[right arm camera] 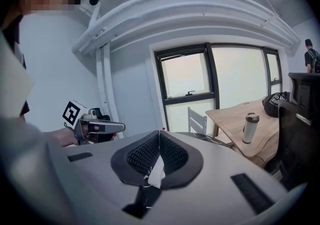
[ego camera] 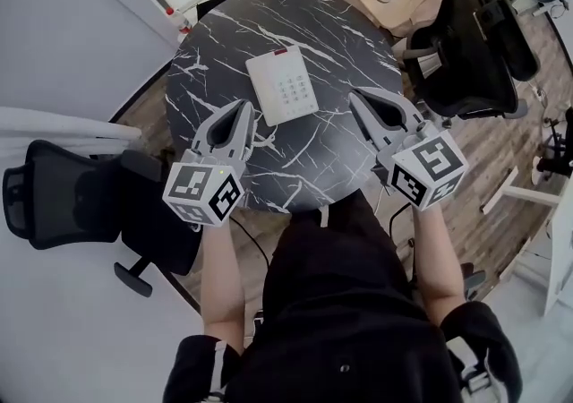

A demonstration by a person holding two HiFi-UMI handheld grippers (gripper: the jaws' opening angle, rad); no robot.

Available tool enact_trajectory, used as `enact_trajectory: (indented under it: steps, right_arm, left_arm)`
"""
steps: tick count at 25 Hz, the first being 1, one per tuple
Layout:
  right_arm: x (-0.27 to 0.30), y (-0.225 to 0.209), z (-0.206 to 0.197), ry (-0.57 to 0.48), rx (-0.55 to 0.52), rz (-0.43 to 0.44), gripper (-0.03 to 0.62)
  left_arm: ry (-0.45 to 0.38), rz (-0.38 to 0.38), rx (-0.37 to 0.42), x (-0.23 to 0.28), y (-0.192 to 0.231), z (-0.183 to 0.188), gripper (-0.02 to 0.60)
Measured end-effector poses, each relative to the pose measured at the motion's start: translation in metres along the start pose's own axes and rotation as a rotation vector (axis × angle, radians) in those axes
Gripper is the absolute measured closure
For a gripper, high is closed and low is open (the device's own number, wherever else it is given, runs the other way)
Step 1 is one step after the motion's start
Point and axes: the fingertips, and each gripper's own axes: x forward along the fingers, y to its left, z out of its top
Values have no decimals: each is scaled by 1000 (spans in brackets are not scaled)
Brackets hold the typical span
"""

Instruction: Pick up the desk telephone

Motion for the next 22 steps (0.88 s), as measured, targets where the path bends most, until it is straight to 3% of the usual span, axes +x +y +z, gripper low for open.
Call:
enact_trajectory:
  steps: [16,22]
  right_arm:
    - [65,-31,-83,192,46,32,563]
    - [90,-46,-108,258,55,35,562]
  left_arm:
    - [129,86,-162,28,42,-73,566]
    - [224,149,-177,46,62,-113,566]
